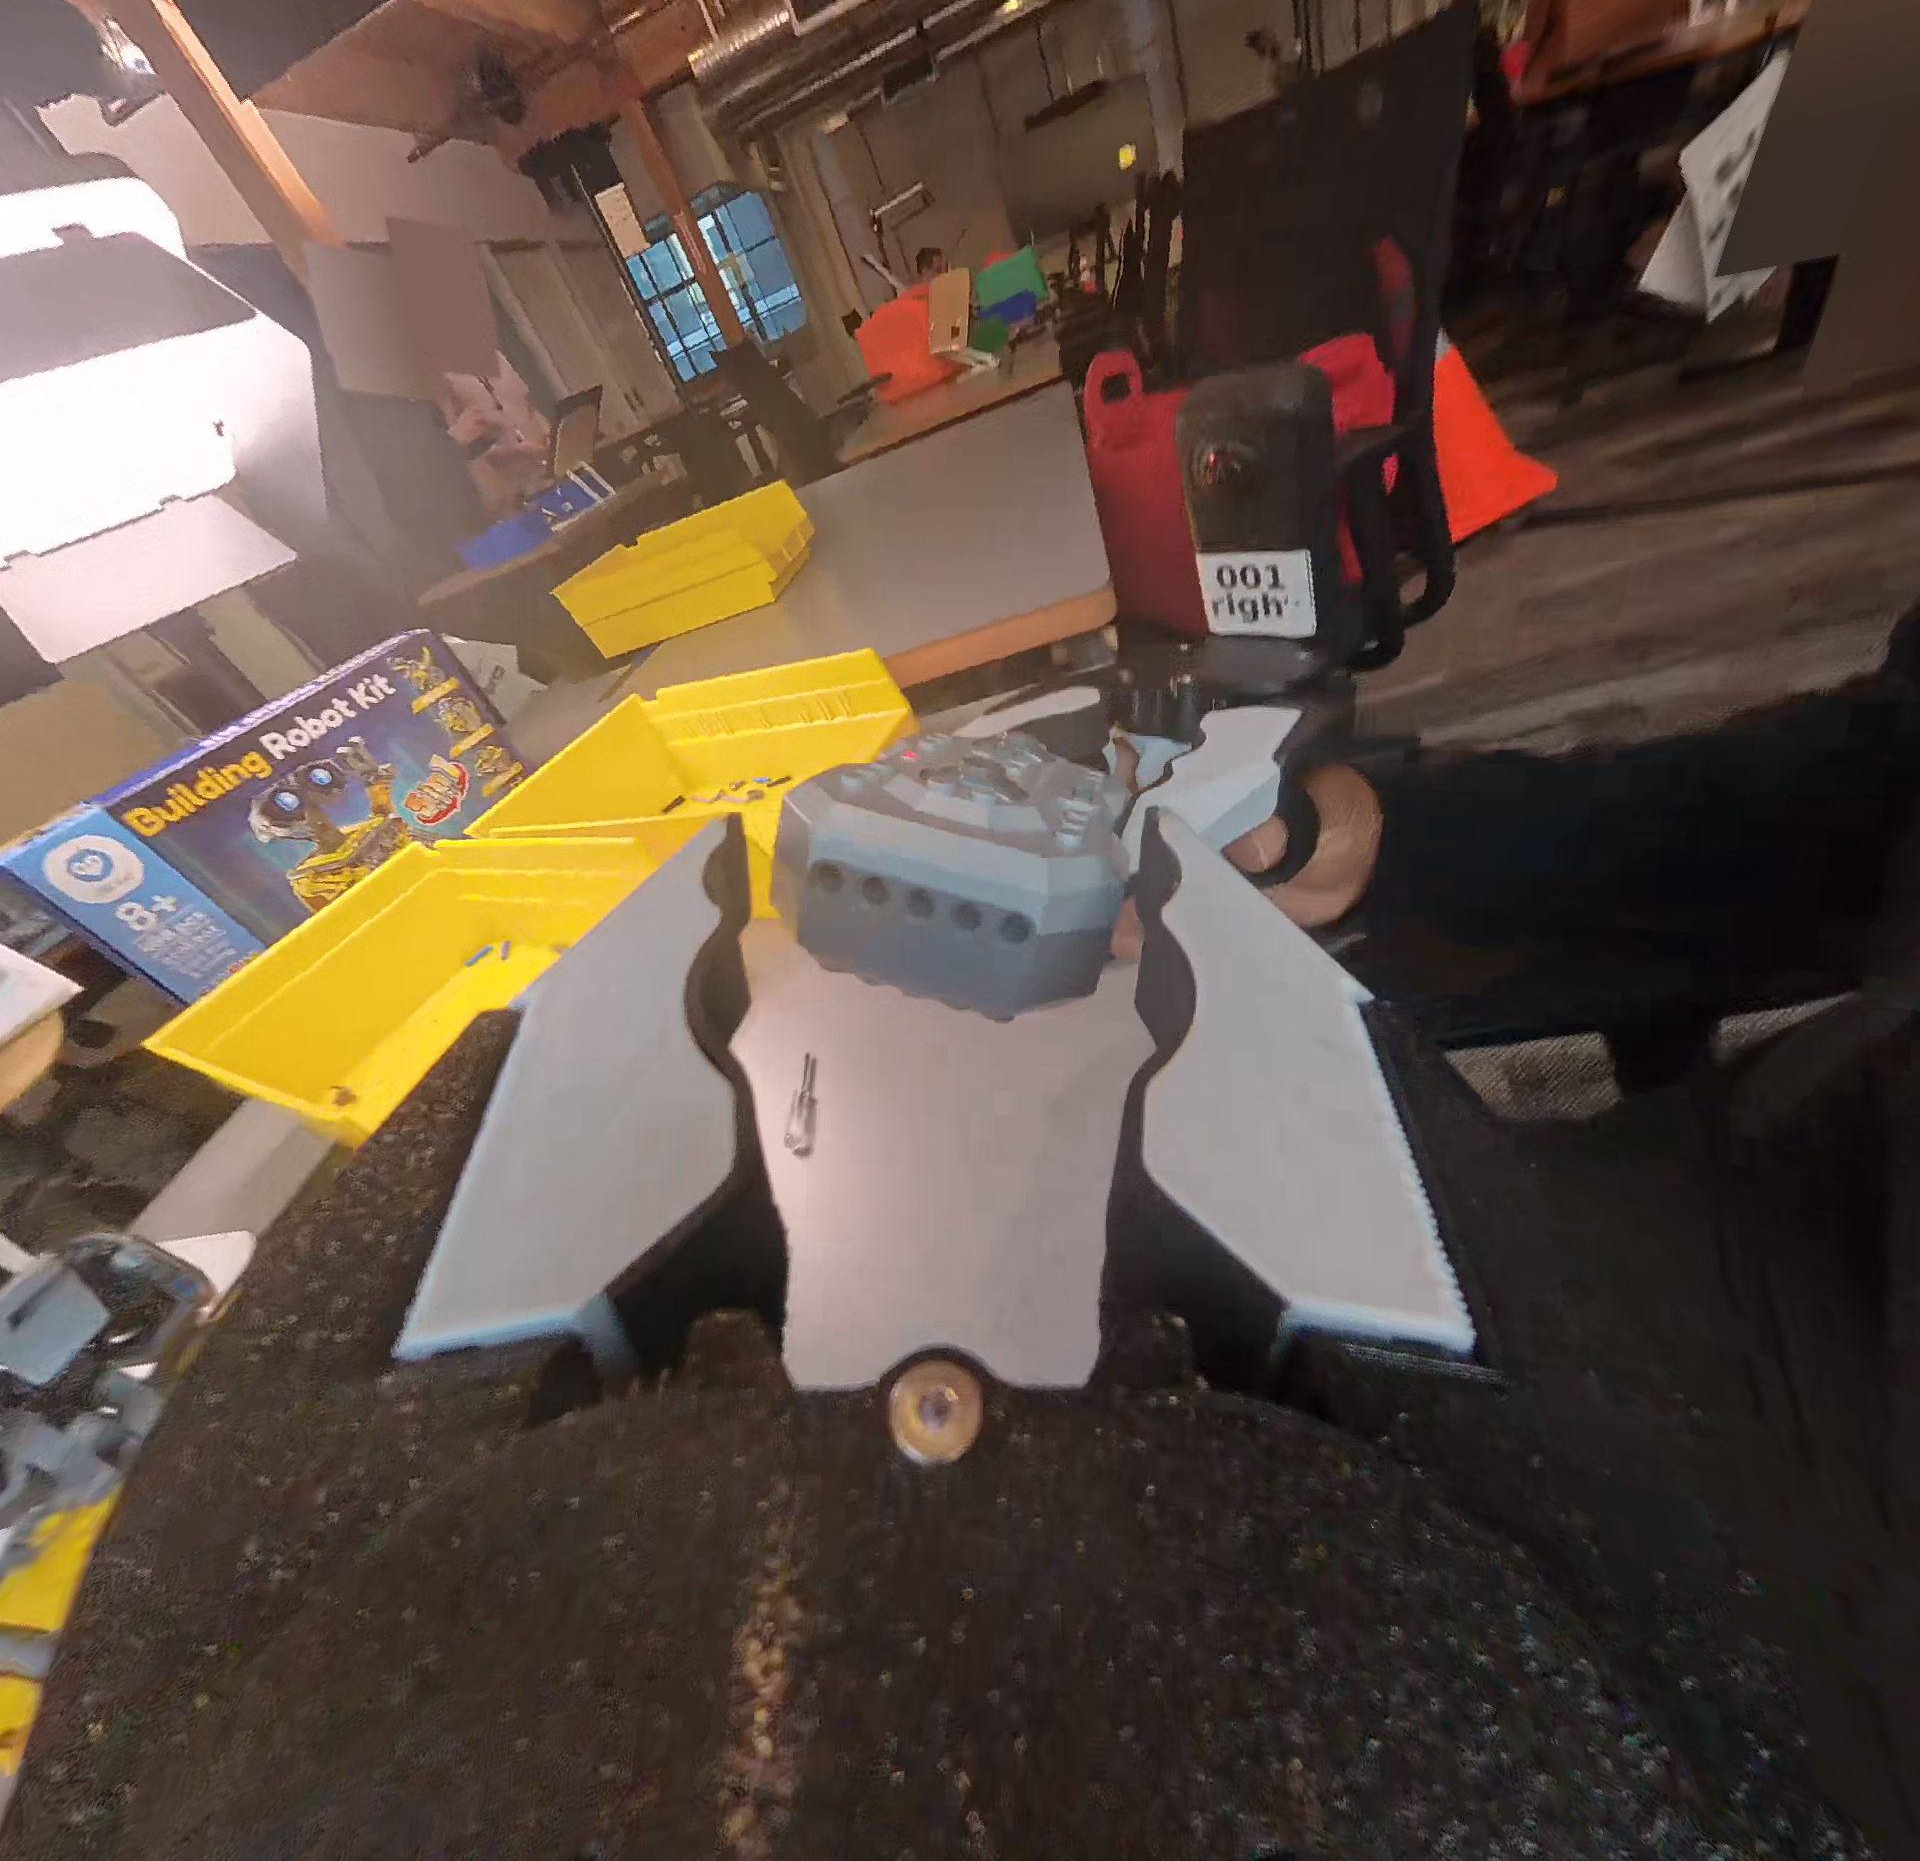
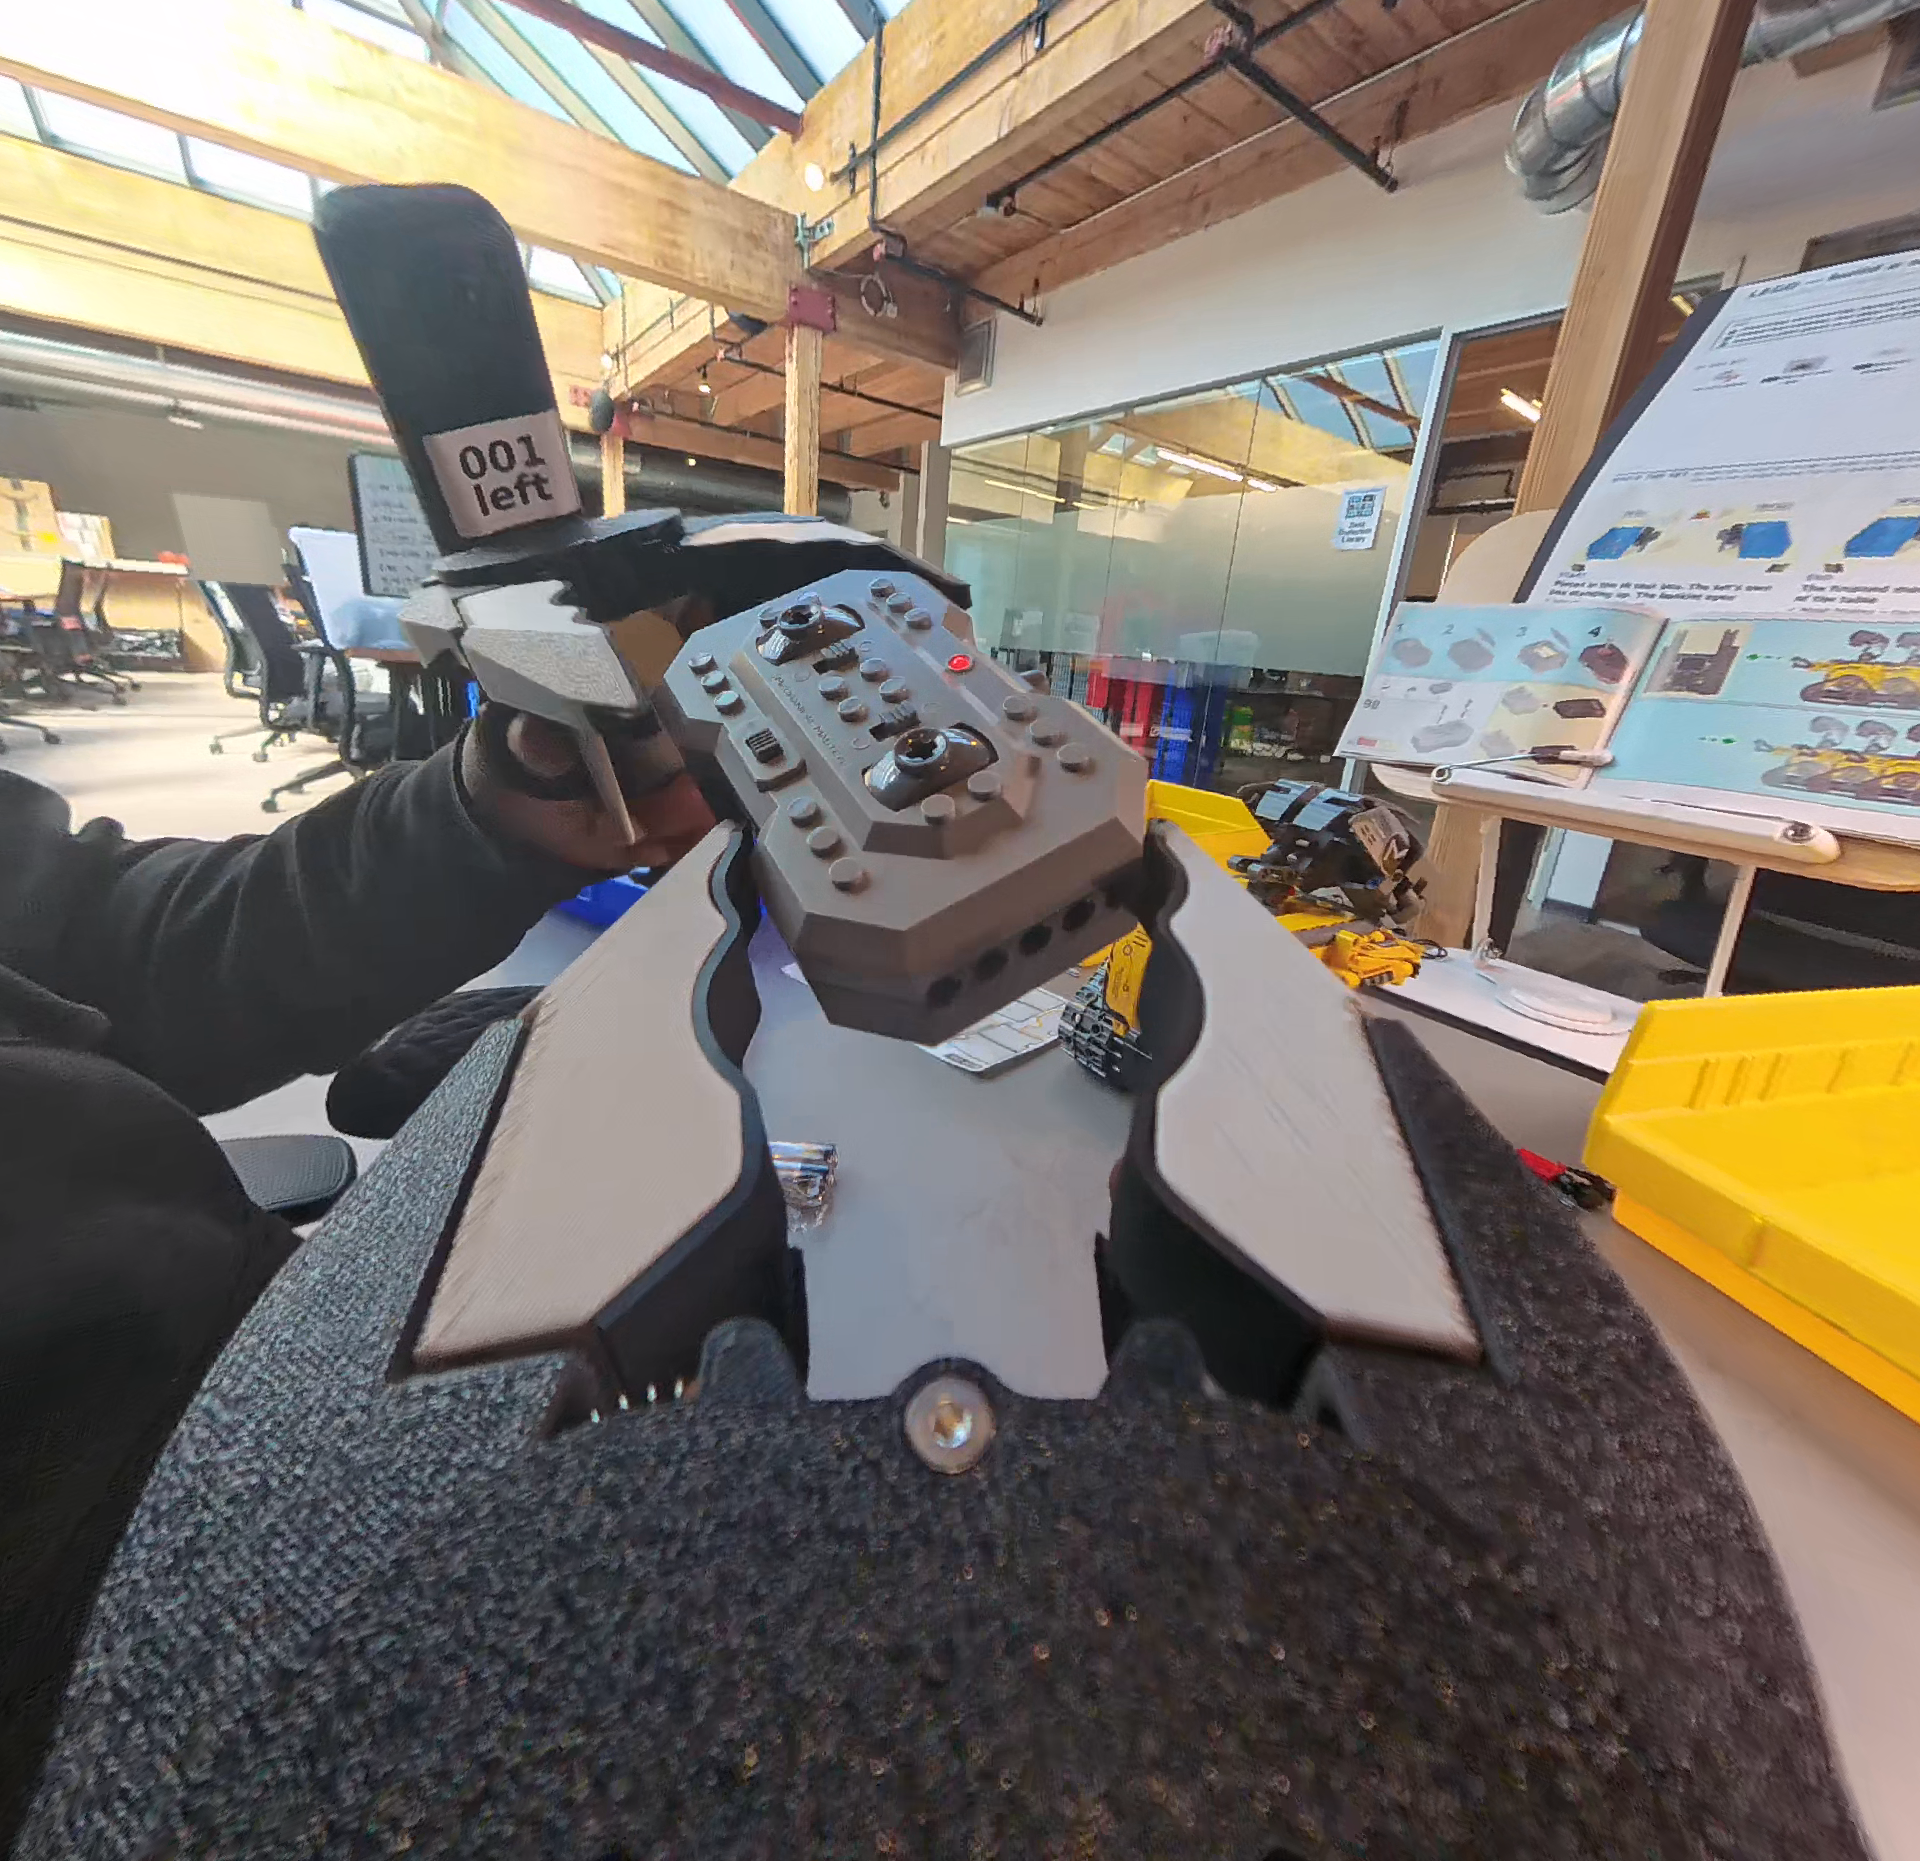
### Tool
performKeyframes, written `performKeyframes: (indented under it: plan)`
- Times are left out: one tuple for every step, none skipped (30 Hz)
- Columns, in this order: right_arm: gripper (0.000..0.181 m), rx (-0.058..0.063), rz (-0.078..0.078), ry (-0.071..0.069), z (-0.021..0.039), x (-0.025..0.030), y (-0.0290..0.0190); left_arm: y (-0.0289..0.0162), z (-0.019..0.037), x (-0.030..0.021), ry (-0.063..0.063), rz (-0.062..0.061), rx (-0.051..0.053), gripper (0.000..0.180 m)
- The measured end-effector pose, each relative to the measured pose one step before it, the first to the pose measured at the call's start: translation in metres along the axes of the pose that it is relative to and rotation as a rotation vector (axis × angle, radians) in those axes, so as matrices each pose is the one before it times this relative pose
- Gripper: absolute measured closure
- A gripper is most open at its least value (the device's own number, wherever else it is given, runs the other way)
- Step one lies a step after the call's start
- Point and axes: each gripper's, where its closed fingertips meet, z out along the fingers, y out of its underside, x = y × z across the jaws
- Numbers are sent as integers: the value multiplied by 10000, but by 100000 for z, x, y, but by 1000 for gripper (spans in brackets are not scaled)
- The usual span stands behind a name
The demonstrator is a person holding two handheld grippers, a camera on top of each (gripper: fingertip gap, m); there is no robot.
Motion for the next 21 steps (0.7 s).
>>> performKeyframes:
  plan:
    - [108,190,95,53,-39,51,-124,-142,21,-329,18,-574,179,103]
    - [108,181,59,109,-44,120,-148,-60,1,-338,4,-522,139,101]
    - [108,135,-23,118,-55,115,-158,-132,-45,-282,6,-509,161,100]
    - [108,78,-89,126,-43,112,-141,-214,-63,-163,48,-524,163,100]
    - [108,39,-142,129,-18,81,-128,-280,-54,-52,101,-514,159,100]
    - [108,16,-186,108,19,6,-117,-228,-26,-135,19,-494,86,101]
    - [108,0,-210,101,56,-41,-128,-161,35,-97,6,-348,21,101]
    - [108,-5,-260,118,87,-57,-136,-107,49,6,7,-174,5,104]
    - [108,22,-295,126,90,-77,-197,40,82,-120,-112,-84,-92,107]
    - [108,35,-261,94,96,-117,-244,42,92,-59,-122,57,-85,108]
    - [108,55,-243,102,88,-110,-288,67,82,122,-57,157,-81,109]
    - [108,18,-266,122,66,-57,-266,15,32,142,-46,126,-62,111]
    - [108,-14,-280,122,41,-32,-196,-75,-21,148,-47,78,-6,114]
    - [108,19,-190,90,12,-16,-208,-144,-61,151,-24,46,44,118]
    - [108,25,-98,29,1,-27,-189,-157,-63,238,41,29,46,122]
    - [108,19,-70,-20,-10,-72,-140,-73,-40,128,-10,12,7,123]
    - [108,-1,-89,14,-4,-26,-87,-19,-11,-12,-76,2,-38,124]
    - [108,-14,-123,37,-3,-29,-38,-29,-14,-55,-96,3,-38,125]
    - [108,-8,-95,23,9,-42,-38,-45,-8,37,-28,20,-20,126]
    - [108,47,-32,9,-31,-24,-122,-70,-8,79,11,1,6,126]
    - [108,31,-24,15,-24,-4,-99,-56,15,23,-12,-35,-11,126]
